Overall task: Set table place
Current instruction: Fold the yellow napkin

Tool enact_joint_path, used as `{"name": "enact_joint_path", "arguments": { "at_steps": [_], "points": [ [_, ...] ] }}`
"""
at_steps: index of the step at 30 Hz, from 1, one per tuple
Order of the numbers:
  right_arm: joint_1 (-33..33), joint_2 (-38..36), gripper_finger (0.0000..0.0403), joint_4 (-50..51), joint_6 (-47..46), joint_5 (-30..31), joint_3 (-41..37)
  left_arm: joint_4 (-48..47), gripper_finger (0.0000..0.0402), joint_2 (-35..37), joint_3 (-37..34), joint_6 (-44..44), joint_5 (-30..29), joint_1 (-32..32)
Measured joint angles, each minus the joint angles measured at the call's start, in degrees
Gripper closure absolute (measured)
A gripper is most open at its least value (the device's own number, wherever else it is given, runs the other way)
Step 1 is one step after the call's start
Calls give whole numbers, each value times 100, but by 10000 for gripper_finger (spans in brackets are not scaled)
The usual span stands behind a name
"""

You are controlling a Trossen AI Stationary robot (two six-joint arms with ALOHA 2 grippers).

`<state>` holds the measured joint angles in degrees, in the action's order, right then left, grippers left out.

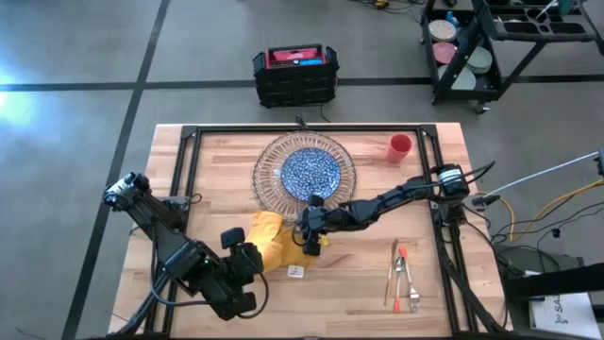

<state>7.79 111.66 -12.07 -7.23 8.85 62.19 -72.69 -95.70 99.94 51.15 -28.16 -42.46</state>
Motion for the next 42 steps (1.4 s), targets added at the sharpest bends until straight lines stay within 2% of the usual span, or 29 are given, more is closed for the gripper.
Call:
{"name": "enact_joint_path", "arguments": {
  "at_steps": [8, 18, 24, 32, 35, 39, 42],
  "points": [
    [-115, 0, 287, -42, 122, -29, -7, -46, 402, 0, 0, -2, -3, 0],
    [-288, 0, 254, -64, 125, -421, -13, -71, 401, 2, 0, -2, -59, 0],
    [-286, 193, 258, -92, 50, -624, 0, -78, 402, 7, 0, -2, -57, 2],
    [-268, 683, 289, -147, -98, -819, 341, -98, 401, 9, 0, -5, -40, 2],
    [-250, 705, 319, -150, -155, -983, 417, -116, 401, 9, 0, -4, -40, 2],
    [-178, 522, 386, -5, -109, -1041, 417, -209, 402, 11, 0, 40, -40, 2],
    [-94, 276, 397, 241, -66, -966, 417, -256, 402, 11, 0, 42, -40, 2]
  ]
}}
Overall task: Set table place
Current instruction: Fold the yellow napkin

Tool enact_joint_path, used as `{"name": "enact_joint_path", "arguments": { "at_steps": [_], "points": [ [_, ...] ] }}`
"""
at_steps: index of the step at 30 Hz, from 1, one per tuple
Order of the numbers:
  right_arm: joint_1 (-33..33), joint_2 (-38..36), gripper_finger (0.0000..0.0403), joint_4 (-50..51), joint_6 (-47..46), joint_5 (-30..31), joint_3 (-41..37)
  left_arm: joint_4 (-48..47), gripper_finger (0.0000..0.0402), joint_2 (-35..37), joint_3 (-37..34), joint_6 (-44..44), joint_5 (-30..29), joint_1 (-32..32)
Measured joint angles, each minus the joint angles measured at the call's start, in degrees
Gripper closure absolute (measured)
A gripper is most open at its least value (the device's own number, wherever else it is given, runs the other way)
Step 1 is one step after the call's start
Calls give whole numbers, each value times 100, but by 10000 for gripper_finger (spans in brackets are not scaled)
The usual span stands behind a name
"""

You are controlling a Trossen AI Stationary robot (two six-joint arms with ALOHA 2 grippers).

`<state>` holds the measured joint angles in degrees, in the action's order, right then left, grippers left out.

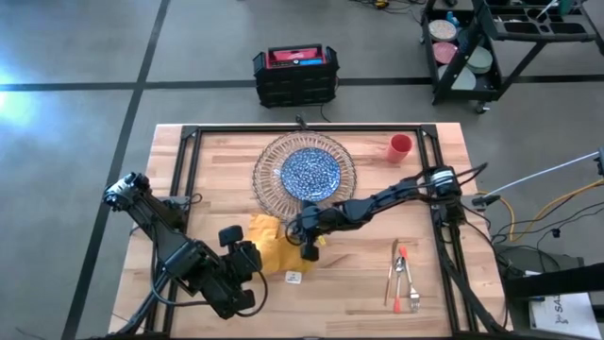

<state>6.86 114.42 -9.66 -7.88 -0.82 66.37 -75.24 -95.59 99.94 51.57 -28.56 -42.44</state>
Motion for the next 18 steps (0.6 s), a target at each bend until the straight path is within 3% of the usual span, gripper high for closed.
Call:
{"name": "enact_joint_path", "arguments": {
  "at_steps": [4, 9, 14, 18],
  "points": [
    [136, -421, 402, 465, 39, 332, 0, -144, 401, 0, 0, 26, -154, 0],
    [346, -1254, 402, 1355, 54, 1022, -2, -546, 401, 46, 39, 513, -901, 7],
    [533, -2085, 403, 1852, 45, 1243, 0, -757, 401, 287, 46, 674, -1219, 20],
    [602, -2333, 403, 2370, -306, 1199, 1, -765, 402, 399, 46, 759, -1351, 15]
  ]
}}
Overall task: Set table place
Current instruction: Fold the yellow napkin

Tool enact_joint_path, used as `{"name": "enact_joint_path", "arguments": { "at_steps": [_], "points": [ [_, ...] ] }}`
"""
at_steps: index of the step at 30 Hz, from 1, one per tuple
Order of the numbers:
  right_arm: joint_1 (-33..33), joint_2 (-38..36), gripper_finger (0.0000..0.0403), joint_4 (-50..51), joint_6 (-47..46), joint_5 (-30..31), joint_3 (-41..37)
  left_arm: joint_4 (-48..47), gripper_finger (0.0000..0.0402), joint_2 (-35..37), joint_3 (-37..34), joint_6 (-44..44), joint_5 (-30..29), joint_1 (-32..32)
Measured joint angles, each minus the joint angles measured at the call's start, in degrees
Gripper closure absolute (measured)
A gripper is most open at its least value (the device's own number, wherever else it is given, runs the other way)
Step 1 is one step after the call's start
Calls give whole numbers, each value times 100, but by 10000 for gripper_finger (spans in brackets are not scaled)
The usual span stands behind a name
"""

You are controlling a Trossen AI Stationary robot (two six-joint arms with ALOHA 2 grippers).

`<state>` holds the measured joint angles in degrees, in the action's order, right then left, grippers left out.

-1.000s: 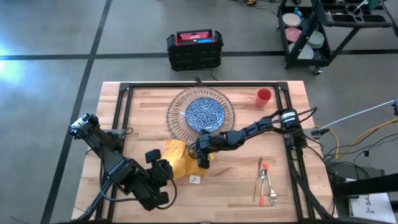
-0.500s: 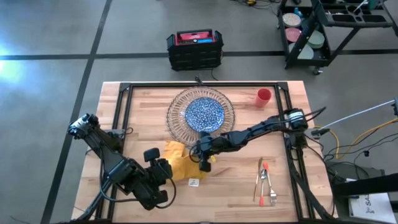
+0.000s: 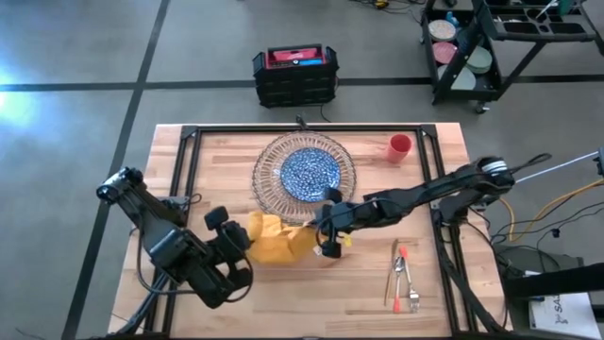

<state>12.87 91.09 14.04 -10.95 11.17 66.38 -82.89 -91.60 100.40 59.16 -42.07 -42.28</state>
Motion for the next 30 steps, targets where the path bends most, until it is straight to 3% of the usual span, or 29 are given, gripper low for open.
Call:
{"name": "enact_joint_path", "arguments": {
  "at_steps": [4, 11, 14, 25, 30],
  "points": [
    [192, 296, 403, 548, -614, -33, -209, -13, 402, -2, -31, 58, 163, -22],
    [613, 1132, 403, 311, -1322, -59, -517, -46, 402, -132, -81, 190, 421, -31],
    [783, 1335, 391, 187, -1182, -106, -501, -30, 402, -162, -81, 201, 443, -31],
    [876, 1219, 220, -304, -613, 200, -482, -22, 402, -332, -81, 148, 466, -28],
    [694, 1291, 190, -672, -491, 186, -482, -28, 402, -433, -83, 139, 484, -26]
  ]
}}
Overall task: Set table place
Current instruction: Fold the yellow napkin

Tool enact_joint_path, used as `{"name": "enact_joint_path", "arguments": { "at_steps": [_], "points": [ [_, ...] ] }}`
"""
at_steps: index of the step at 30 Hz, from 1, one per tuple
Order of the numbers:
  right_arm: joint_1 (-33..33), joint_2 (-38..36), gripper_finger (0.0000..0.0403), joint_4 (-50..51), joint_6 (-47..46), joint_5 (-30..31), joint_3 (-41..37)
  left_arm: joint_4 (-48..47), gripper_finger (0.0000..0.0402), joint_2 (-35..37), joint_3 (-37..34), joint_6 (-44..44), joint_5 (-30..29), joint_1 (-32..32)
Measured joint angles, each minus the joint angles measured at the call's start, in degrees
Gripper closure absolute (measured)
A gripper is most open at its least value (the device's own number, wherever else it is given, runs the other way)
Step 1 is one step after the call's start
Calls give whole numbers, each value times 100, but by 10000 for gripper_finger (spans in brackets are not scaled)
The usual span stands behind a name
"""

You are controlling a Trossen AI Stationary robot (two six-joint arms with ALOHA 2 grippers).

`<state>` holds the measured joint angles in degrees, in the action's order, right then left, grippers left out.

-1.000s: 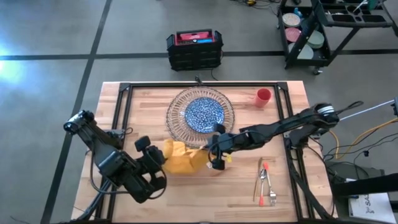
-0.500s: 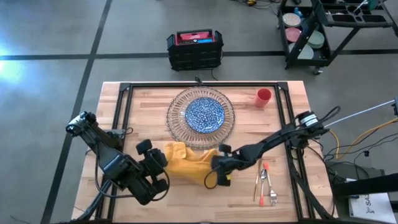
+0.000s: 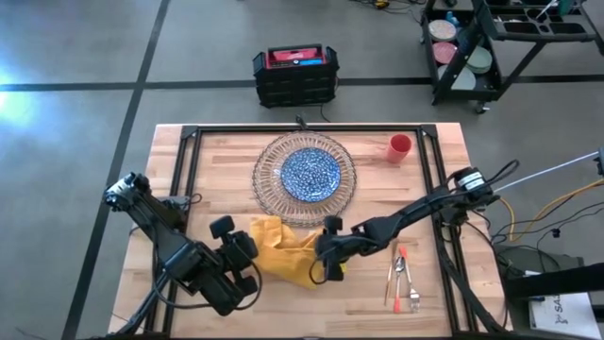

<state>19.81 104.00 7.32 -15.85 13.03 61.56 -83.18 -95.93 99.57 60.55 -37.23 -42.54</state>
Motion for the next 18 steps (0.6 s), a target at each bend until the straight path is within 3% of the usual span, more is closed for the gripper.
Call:
{"name": "enact_joint_path", "arguments": {
  "at_steps": [18],
  "points": [
    [-480, 601, 221, -1010, 334, -754, -7, -89, 402, -23, -3, -68, 48, 0]
  ]
}}
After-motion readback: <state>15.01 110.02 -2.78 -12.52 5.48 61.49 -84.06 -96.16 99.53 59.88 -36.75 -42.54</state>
